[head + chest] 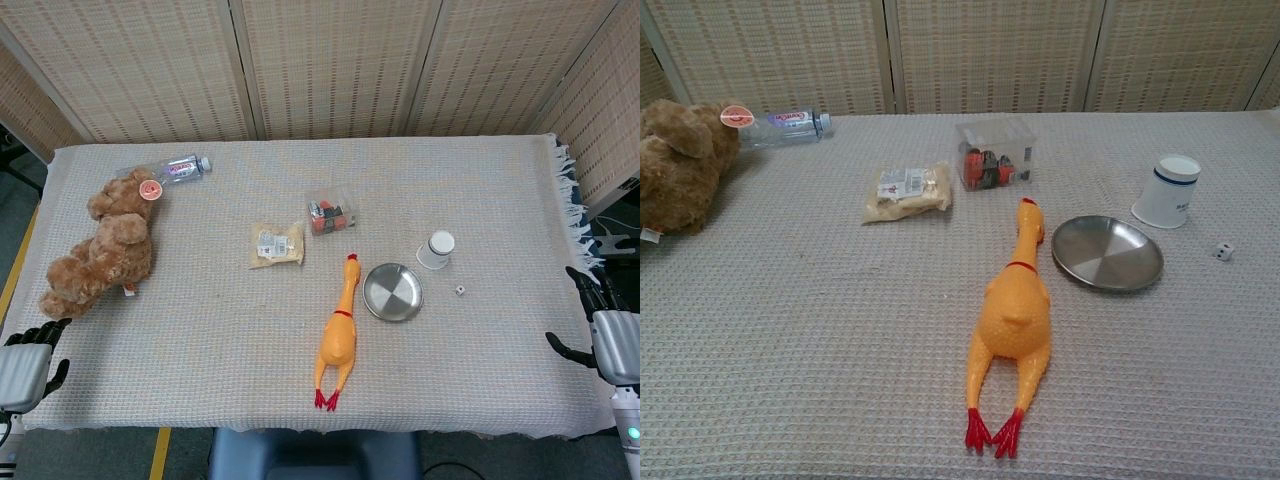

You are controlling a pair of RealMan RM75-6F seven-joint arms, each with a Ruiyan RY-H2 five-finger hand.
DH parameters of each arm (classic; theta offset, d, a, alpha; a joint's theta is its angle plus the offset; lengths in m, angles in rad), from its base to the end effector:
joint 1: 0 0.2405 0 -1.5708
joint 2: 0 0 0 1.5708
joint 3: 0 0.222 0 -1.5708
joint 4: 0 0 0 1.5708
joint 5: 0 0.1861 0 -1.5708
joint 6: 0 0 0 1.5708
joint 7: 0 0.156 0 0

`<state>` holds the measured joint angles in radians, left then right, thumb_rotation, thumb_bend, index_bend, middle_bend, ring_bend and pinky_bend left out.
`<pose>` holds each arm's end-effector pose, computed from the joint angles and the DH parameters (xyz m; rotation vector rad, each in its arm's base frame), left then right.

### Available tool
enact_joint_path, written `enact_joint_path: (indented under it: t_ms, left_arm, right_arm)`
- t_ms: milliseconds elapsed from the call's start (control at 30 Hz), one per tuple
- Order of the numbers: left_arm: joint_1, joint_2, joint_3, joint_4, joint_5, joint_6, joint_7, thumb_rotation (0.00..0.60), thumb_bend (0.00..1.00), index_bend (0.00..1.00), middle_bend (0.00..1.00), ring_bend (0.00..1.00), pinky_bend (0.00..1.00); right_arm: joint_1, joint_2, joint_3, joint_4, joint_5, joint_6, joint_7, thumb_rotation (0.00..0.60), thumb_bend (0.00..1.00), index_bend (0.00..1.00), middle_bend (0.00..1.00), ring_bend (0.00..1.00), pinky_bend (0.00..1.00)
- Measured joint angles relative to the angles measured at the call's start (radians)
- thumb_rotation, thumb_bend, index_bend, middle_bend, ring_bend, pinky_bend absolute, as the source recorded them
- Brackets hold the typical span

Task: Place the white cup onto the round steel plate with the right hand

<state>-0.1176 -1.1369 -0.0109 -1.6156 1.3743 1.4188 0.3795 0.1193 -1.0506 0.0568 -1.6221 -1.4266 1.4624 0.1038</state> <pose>-0.2880 0.1886 0.1527 -1.4798 -0.7405 -0.5321 -0.2780 -0.1993 0.1877 1.3241 -0.9537 0.9293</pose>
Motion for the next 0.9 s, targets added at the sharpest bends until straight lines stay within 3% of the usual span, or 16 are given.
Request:
enact_joint_path:
  t_ms: [200, 367, 500, 567, 633, 733, 900]
  left_arm:
    - [0.001, -0.004, -0.003, 0.000, 0.000, 0.003, 0.014, 0.600, 0.39, 0.16, 0.23, 0.29, 0.36]
    - [0.001, -0.011, -0.005, 0.003, 0.001, 0.003, 0.017, 0.600, 0.39, 0.07, 0.19, 0.25, 0.36]
    - [0.001, -0.012, -0.006, 0.008, 0.003, 0.002, 0.008, 0.600, 0.38, 0.03, 0.18, 0.25, 0.36]
    - [0.001, -0.011, -0.005, 0.008, 0.004, 0.000, 0.006, 0.600, 0.39, 0.02, 0.18, 0.25, 0.36]
    - [0.001, -0.009, -0.004, 0.006, 0.003, -0.003, 0.000, 0.600, 0.38, 0.00, 0.18, 0.25, 0.36]
    - [0.001, -0.004, -0.003, -0.003, 0.011, -0.003, -0.011, 0.600, 0.38, 0.01, 0.18, 0.25, 0.36]
    - [0.003, 0.005, 0.000, -0.008, 0.011, -0.009, -0.024, 0.600, 0.38, 0.00, 0.18, 0.25, 0.36]
  right_arm:
    - [0.008, 0.009, -0.003, 0.001, -0.013, -0.031, 0.009, 0.600, 0.12, 0.04, 0.11, 0.00, 0.29]
    - [0.028, 0.025, -0.016, 0.011, -0.055, -0.076, 0.056, 0.600, 0.12, 0.07, 0.11, 0.00, 0.30]
    - [0.055, 0.026, -0.021, 0.029, -0.070, -0.123, 0.044, 0.600, 0.12, 0.11, 0.18, 0.04, 0.31]
    - [0.065, 0.023, -0.022, 0.037, -0.073, -0.136, 0.030, 0.600, 0.12, 0.16, 0.29, 0.14, 0.37]
    - [0.073, 0.015, -0.022, 0.045, -0.075, -0.145, 0.012, 0.600, 0.12, 0.22, 0.47, 0.32, 0.52]
    - [0.088, -0.018, -0.019, 0.070, -0.083, -0.155, -0.045, 0.600, 0.12, 0.30, 0.66, 0.50, 0.70]
    - [0.115, -0.128, -0.005, 0.171, -0.109, -0.144, -0.125, 0.600, 0.12, 0.42, 0.82, 0.67, 0.87]
